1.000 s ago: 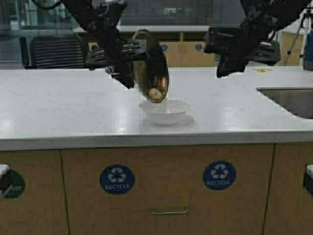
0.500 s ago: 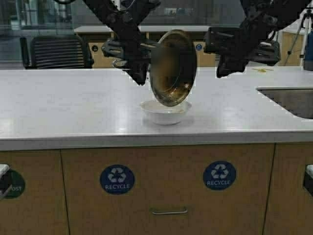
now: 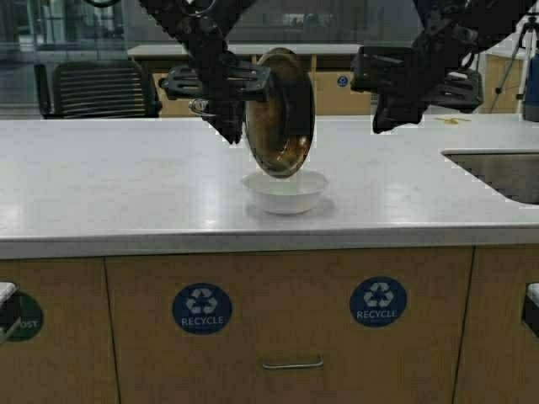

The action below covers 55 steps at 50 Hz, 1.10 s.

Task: Add oil to the pan and cook the shrimp and serve it

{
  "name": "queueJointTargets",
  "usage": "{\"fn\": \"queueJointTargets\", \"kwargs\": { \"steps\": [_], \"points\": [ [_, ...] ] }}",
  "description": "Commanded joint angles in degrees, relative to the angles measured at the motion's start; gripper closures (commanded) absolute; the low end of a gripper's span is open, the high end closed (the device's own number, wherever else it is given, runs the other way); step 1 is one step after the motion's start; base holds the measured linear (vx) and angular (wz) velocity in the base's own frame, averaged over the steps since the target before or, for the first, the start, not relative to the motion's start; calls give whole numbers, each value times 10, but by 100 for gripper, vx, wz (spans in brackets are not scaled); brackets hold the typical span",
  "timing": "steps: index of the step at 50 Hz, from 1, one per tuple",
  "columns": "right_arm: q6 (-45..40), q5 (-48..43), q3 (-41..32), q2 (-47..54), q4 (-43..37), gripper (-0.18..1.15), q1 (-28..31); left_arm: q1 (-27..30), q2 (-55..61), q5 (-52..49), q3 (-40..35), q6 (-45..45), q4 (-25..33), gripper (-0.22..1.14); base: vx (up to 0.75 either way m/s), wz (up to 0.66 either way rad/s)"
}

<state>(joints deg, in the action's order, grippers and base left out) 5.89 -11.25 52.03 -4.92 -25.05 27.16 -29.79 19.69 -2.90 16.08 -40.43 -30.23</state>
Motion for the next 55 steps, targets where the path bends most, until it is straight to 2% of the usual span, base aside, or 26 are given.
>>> {"fn": "queueJointTargets", "kwargs": {
  "steps": [1, 9, 13, 19, 25, 33, 42, 50, 55],
  "points": [
    [0, -6, -5, -12, -1, 90, 1, 42, -51, 88, 22, -12, 108, 87, 0, 0],
    [0, -6, -6, -12, -1, 90, 1, 68, -66, 174, 97, -19, 253, 88, 0, 0],
    [0, -6, -7, -11, 0, 90, 1, 68, -68, 220, 127, -29, 290, 88, 0, 0],
    [-1, -6, -6, -11, -1, 90, 2, 68, -70, 278, 155, -60, 279, 88, 0, 0],
    [-2, -5, -5, -11, -1, 90, 1, 68, -72, 308, 163, -101, 244, 88, 0, 0],
    [-1, -5, -4, -11, -1, 90, 1, 68, -70, 375, 171, -175, 236, 88, 0, 0],
    [-1, -5, -6, -11, -1, 90, 1, 75, -50, 476, 174, -298, 204, 88, 0, 0],
    [-2, -5, -6, -11, 0, 90, 1, 98, -2, 627, 180, -444, 152, 88, 0, 0],
    [-2, -5, -6, -11, -1, 90, 1, 113, 34, 707, 186, -504, 144, 88, 0, 0]
  ]
}}
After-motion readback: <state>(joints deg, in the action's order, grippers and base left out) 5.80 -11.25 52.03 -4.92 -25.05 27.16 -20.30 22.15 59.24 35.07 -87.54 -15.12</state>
